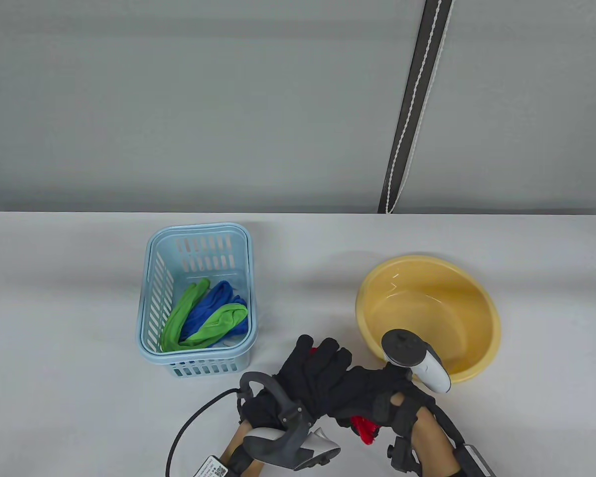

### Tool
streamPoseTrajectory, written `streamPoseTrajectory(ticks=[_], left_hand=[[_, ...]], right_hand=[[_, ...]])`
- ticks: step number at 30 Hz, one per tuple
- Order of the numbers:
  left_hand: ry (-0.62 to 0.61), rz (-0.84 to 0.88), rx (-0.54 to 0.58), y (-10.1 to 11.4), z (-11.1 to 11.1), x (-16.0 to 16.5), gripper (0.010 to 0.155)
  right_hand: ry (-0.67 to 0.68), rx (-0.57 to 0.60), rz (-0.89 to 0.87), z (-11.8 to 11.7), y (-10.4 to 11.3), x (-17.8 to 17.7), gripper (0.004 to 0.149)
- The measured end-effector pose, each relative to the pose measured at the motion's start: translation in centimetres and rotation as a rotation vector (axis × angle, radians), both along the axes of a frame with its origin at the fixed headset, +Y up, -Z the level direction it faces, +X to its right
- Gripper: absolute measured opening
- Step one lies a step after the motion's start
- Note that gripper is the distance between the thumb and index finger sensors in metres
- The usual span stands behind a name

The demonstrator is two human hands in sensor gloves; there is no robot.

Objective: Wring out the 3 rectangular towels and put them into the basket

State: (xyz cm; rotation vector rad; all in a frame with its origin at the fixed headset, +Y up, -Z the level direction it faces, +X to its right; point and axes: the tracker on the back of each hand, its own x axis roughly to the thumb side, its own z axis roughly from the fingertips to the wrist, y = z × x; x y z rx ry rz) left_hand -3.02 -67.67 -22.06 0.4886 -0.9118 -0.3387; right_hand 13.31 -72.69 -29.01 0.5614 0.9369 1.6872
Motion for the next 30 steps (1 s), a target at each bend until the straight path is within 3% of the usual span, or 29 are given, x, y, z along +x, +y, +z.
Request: streamPoseTrajectory(ticks=[4,11,22,26,30], left_hand=[[-0.004,0.068,0.018,0.3,-0.6,-0.3,0.091],[0.044,0.135,-0.05,0.2,-1.9,-1.0,0.064],[0.126,0.234,-0.124,0.4,-2.9,-2.4,0.046],[0.183,0.248,-0.124,0.6,-3.0,-2.7,0.041],[0.252,0.229,-0.17,0.3,-3.1,-2.3,0.04]], right_hand=[[0.022,-0.028,-0.065,0.2,0.0,-0.3,0.049],[0.023,0.012,0.019,0.4,0.3,-1.0,0.046],[-0.013,0.116,0.114,1.2,1.2,-1.2,0.043],[-0.036,0.196,0.197,1.2,1.7,-1.1,0.044],[-0.093,0.38,0.397,1.3,2.2,-1.0,0.044]])
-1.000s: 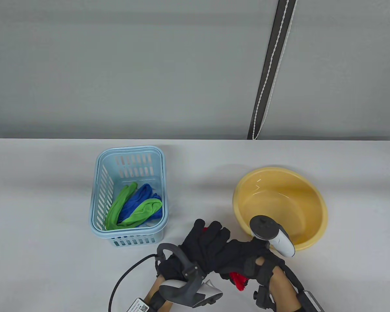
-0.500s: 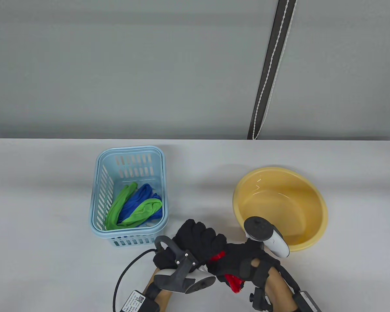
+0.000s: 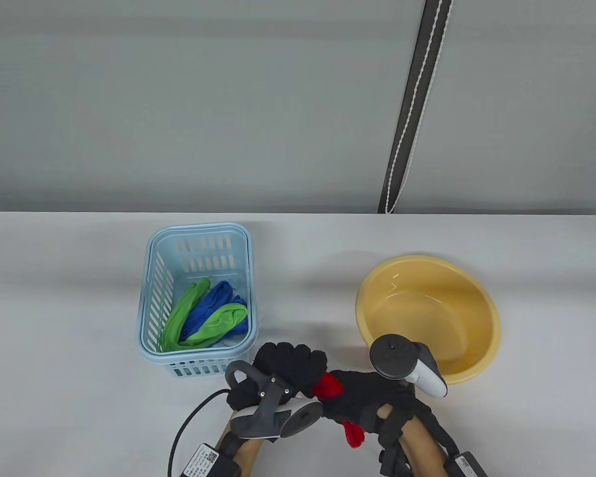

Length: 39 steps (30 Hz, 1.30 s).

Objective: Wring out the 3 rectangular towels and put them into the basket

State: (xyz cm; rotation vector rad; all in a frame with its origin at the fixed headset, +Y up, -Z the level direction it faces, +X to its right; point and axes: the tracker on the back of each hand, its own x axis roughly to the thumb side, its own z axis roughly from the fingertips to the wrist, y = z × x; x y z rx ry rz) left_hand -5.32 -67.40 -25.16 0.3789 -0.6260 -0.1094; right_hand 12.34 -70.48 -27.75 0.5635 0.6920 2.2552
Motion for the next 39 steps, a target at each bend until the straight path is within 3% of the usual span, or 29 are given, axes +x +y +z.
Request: streamPoseTrajectory(ticks=[5,6,8,10,16,25,29,32,39], left_hand=[[0.035,0.018,-0.093,0.0,-0.1,0.5,0.041],[0.049,0.05,-0.16,-0.1,-0.3,0.5,0.042],[0.07,0.077,-0.201,0.0,-0.5,0.6,0.041],[0.08,0.125,-0.248,0.4,-0.6,0.5,0.04],[0.063,0.28,-0.475,0.3,-1.4,0.0,0.04],[0.096,0.584,-0.874,-0.6,-2.1,-0.9,0.045],[0.093,0.707,-1.042,-1.4,-2.3,-1.1,0.045],[0.045,0.819,-1.24,-2.6,-2.6,-1.0,0.044],[-0.105,0.99,-1.521,-4.3,-2.9,-0.3,0.041]], right_hand=[[-0.083,0.259,0.175,0.5,0.3,0.0,0.042],[-0.114,0.33,0.222,0.7,0.5,-0.1,0.042],[-0.135,0.534,0.361,1.2,1.1,-0.6,0.042],[-0.15,0.663,0.416,1.5,1.5,-0.8,0.04],[-0.168,0.889,0.465,2.1,1.4,-1.2,0.04],[-0.183,1.08,0.419,2.3,1.4,-1.0,0.039],[-0.183,1.102,0.403,2.3,1.6,-0.9,0.04],[-0.179,1.111,0.39,2.3,1.6,-0.7,0.041],[-0.185,1.167,0.36,2.4,2.3,-0.3,0.041]])
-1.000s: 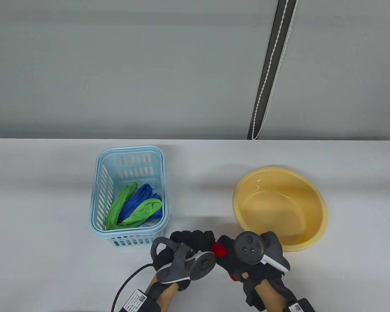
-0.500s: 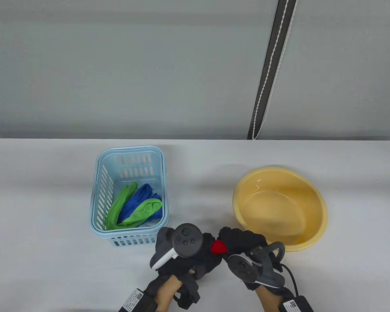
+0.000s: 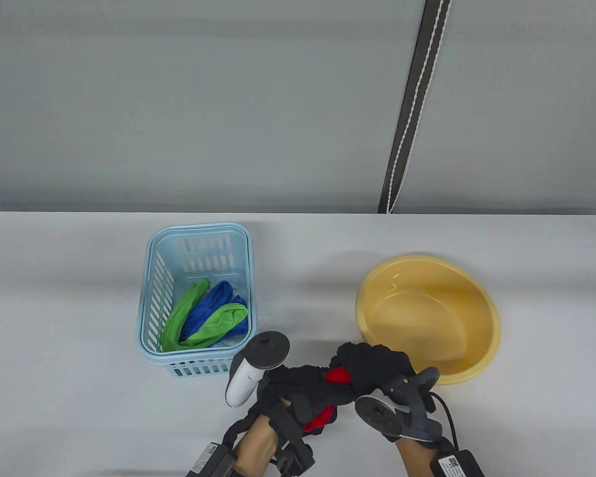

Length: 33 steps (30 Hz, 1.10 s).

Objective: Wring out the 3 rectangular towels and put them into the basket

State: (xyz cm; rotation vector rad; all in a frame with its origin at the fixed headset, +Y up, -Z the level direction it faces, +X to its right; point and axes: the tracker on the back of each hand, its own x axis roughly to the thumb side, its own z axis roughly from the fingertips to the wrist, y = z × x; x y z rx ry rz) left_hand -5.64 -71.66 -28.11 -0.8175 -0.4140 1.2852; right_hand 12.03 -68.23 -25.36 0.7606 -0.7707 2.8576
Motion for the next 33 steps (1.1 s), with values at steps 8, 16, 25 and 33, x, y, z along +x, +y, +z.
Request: streamPoseTrajectory(ticks=[8,16,25,33], left_hand=[[-0.137,0.347,-0.263,-2.3,0.0,2.0,0.038],[-0.212,0.58,-0.377,-3.0,0.5,3.9,0.037],[-0.302,0.799,-0.462,-2.5,1.5,5.6,0.037],[-0.352,0.928,-0.504,-1.9,2.5,6.6,0.037]], right_hand=[[0.004,0.051,-0.023,0.0,0.5,0.6,0.041],[0.04,0.136,-0.043,0.0,1.0,1.1,0.041],[0.065,0.226,-0.085,0.5,1.9,1.2,0.041],[0.082,0.263,-0.125,1.0,2.5,1.2,0.04]])
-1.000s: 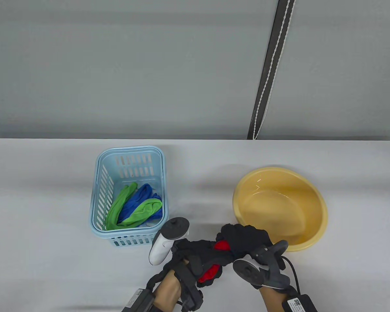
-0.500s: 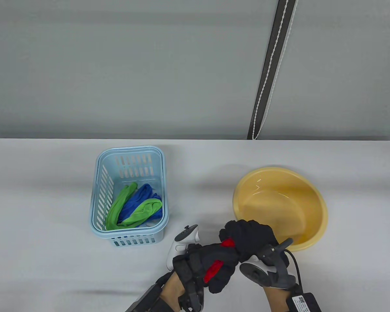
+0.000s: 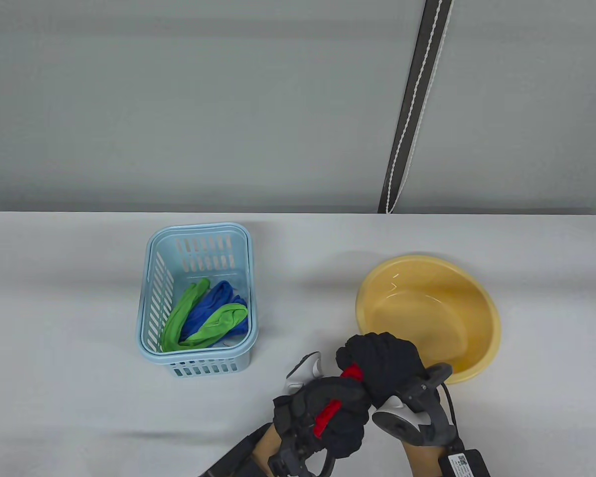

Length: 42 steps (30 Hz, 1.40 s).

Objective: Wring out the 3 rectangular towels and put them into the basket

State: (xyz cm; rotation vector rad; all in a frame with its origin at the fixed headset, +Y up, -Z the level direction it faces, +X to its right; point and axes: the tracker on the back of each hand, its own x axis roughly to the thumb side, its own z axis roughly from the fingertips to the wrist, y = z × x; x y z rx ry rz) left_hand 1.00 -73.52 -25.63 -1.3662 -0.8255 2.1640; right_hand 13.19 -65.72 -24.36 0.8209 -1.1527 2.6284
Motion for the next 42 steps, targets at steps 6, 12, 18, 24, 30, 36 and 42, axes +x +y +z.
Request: streamPoseTrajectory(ticks=[6,12,18,24,30,36,42], left_hand=[[0.0,0.043,0.005,0.8,0.6,0.3,0.037],[0.026,-0.067,0.081,0.8,-0.4,-0.5,0.037],[0.119,-0.378,0.254,0.6,-1.6,-3.6,0.04],[0.267,-0.824,0.611,4.0,-1.6,-6.7,0.061],[0.416,-1.253,0.947,10.5,-0.6,-8.8,0.07],[0.711,-1.545,1.142,15.9,-0.7,-12.0,0.072],[0.892,-1.739,1.163,19.6,-2.5,-15.8,0.074]], right_hand=[[0.029,0.039,-0.034,0.4,0.5,0.0,0.04],[0.005,0.024,-0.013,0.2,0.5,0.1,0.04],[-0.046,-0.002,0.1,0.1,0.3,-0.6,0.042],[-0.109,-0.136,0.142,0.5,0.3,-0.4,0.062],[-0.081,-0.187,0.079,1.3,1.3,-0.5,0.087],[-0.034,-0.355,0.035,1.2,1.3,-0.5,0.097],[-0.047,-0.486,0.058,0.3,0.0,-0.4,0.095]])
